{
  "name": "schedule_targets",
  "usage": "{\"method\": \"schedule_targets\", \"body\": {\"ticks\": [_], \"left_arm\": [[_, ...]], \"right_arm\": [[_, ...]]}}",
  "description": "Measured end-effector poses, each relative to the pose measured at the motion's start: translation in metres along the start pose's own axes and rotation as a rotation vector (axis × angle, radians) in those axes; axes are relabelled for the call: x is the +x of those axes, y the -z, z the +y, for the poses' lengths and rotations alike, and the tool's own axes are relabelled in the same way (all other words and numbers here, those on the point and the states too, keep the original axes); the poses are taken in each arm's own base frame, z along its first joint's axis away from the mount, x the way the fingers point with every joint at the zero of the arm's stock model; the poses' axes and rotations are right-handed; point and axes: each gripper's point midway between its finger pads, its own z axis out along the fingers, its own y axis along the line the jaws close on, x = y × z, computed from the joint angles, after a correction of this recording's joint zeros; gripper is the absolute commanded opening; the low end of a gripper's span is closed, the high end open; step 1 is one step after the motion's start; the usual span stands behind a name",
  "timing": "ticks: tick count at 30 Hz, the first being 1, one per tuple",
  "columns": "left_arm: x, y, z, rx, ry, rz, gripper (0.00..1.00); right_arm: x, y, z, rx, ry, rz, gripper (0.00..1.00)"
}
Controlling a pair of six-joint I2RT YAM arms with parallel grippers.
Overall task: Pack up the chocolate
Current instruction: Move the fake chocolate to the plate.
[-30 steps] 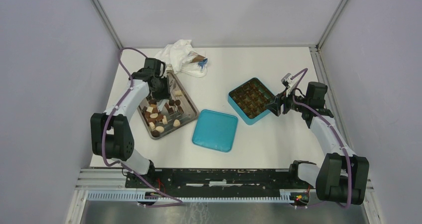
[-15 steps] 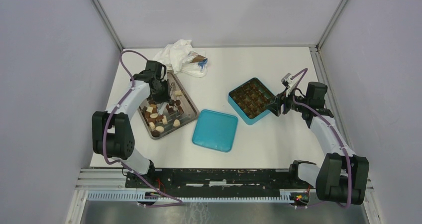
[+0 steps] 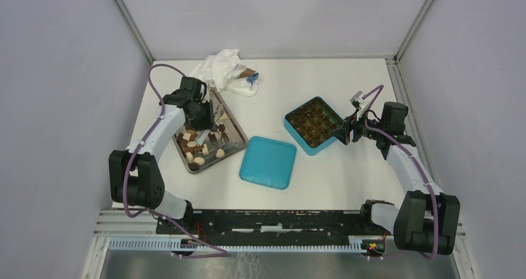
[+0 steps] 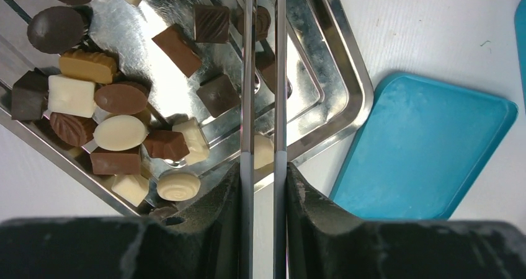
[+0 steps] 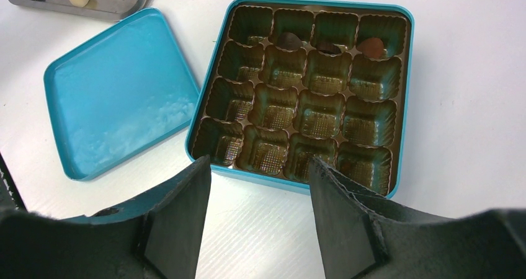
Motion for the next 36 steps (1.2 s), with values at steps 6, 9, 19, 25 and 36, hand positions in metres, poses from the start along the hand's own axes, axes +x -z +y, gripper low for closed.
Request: {"method": "schedule_targets", "body": {"ticks": [6,9,19,25,36], "left_arm": [[0.009,0.0,-0.007,0.031,-0.008,0.021,0.32],[0.01,0.002,-0.008,0.028,-0.013,0.02,0.34],[0.0,0.009,0.005,-0.05,-0.024,-0.019,0.39],[-0.01,0.01,0.007,-0.081,-0.04,-0.034,0.32],[-0.013,-0.008,0.016,-0.132,-0.053,0.009,0.28]], "right_arm": [[0.0,0.0,0.0,0.0,0.0,0.0,0.65],[0.0,0.0,0.0,0.0,0.0,0.0,0.65],[0.001,0.0,0.0,-0.001,-0.002,0.002,0.65],[0.002,-0.001,-0.001,-0.002,-0.007,0.005,0.65],[0.002,-0.001,-0.001,-0.002,-0.004,0.005,0.65]]}}
